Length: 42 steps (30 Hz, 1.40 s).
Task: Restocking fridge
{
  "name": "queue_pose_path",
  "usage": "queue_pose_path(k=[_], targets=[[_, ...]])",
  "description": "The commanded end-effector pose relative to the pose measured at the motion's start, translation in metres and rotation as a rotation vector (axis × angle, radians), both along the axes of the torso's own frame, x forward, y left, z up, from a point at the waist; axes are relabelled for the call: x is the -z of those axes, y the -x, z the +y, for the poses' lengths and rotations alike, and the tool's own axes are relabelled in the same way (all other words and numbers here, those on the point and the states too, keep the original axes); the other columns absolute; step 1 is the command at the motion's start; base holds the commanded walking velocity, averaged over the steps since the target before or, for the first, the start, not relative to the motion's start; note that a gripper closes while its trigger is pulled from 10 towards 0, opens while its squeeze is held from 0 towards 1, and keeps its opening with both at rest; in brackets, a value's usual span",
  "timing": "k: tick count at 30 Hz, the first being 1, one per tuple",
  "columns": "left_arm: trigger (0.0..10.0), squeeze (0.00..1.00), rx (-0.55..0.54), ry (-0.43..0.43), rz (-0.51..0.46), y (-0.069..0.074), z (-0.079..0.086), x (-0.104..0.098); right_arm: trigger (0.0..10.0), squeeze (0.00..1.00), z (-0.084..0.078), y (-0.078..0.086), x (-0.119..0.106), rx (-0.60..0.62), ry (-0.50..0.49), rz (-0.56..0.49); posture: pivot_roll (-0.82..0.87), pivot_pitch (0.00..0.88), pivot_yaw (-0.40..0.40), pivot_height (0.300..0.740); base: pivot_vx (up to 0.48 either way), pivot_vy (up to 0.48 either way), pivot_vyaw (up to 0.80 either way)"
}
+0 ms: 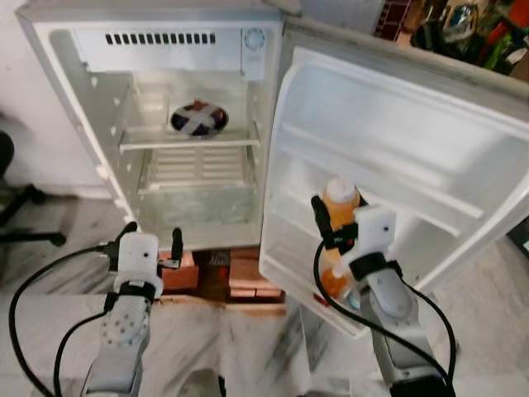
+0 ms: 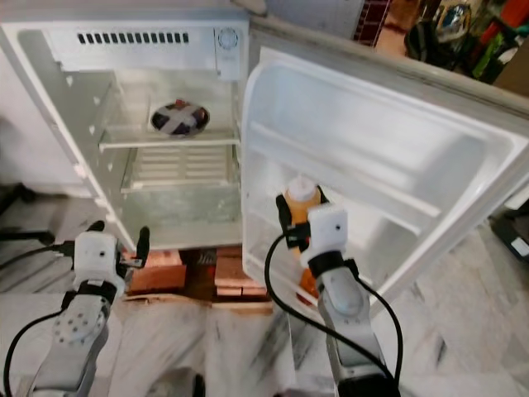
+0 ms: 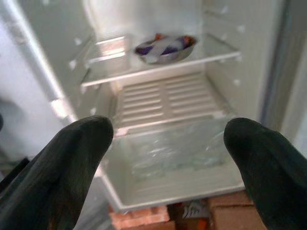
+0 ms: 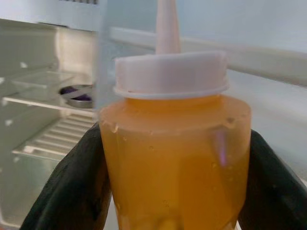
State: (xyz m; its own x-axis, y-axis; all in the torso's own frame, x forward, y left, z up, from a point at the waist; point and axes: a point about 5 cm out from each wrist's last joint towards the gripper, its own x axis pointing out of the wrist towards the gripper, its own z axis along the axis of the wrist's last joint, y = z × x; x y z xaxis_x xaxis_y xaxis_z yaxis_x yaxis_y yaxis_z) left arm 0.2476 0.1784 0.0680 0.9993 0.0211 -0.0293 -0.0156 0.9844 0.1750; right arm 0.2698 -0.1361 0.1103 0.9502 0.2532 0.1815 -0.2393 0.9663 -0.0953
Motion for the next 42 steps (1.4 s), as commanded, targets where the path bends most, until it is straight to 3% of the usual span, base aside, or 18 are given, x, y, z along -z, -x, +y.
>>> queue_pose_path(k=[1, 22, 42], targets=[[10.0, 0.00, 0.011, 0.010, 0.015, 0.0027, -0.0056, 0.0026, 10.0, 0.00, -0.0112, 0.0037, 0.0025, 0.032, 0.010, 0.012, 0.11, 0.106, -0.021, 0.740, 0.000, 0.000, 0.00], [10.0, 0.00, 0.029, 0.014, 0.020, 0.0023, -0.0060, 0.0025, 10.0, 0.00, -0.0121, 0.0080, 0.0068, 0.031, 0.016, 0.033, 0.11, 0.104, -0.017, 0.740, 0.036, 0.304, 0.00], [10.0, 0.00, 0.039, 0.012, 0.033, 0.0007, -0.0100, 0.0047, 10.0, 0.00, -0.0108, 0.0075, 0.0061, 0.031, 0.002, 0.034, 0.10, 0.097, -0.017, 0.740, 0.000, 0.000, 0.00]])
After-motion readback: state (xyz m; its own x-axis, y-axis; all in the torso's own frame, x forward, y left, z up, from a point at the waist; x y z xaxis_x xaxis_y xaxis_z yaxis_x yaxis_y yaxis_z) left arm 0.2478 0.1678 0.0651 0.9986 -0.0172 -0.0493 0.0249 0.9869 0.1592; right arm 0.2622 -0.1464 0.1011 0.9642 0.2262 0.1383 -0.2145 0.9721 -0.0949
